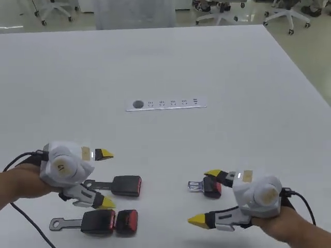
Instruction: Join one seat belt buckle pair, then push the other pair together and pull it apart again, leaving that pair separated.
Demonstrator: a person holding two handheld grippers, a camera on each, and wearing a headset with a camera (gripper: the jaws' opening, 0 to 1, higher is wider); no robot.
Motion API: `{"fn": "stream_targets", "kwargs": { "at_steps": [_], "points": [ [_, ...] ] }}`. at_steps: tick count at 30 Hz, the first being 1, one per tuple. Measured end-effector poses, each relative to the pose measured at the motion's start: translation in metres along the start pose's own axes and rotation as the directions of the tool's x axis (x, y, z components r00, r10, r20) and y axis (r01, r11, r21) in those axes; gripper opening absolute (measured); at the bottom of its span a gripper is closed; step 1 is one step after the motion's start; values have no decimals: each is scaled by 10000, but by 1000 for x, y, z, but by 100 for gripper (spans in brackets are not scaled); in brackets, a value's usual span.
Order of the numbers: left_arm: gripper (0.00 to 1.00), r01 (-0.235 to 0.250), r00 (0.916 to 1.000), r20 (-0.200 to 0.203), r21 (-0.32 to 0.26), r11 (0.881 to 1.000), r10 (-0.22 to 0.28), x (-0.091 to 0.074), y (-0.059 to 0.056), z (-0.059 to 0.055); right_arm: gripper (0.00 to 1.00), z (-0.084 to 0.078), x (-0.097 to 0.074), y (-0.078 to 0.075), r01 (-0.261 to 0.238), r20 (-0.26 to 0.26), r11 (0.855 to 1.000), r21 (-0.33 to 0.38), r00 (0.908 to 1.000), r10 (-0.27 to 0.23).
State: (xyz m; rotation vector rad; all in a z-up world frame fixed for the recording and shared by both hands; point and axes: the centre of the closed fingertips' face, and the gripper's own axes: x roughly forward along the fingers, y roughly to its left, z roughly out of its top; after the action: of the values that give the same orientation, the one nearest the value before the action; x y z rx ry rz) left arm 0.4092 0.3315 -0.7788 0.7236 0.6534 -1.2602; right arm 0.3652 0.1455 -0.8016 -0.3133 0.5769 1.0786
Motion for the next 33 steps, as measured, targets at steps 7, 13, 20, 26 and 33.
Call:
{"fn": "stream_targets", "kwargs": {
  "at_steps": [7, 13, 20, 26, 33],
  "points": [
    [77, 257, 9997, 7, -61, 9997, -257, 16, 9, 0, 77, -20, -7, -31, -143, -439, 9995, 264, 9989, 155],
    [76, 857, 9960, -251, 24, 9963, -856, 33, 8, -11, 75, -37, -2, -47, -401, -712, 9975, 582, 9965, 442],
    [67, 1412, 9875, -784, 494, 9888, -1371, 51, 1, -26, 69, -50, 10, -45, -902, -1135, 9946, 503, 9889, 955],
    [57, 1565, 9840, -959, 646, 9856, -1500, 57, 3, -36, 64, -59, 18, -44, -1225, -1514, 9925, 35, 9810, 1217],
    [48, 2172, 9744, -748, 676, 9738, -2121, 62, -11, -39, 50, -59, 17, -46, -1560, -1579, 9875, -241, 9759, 1503]
  ]
}}
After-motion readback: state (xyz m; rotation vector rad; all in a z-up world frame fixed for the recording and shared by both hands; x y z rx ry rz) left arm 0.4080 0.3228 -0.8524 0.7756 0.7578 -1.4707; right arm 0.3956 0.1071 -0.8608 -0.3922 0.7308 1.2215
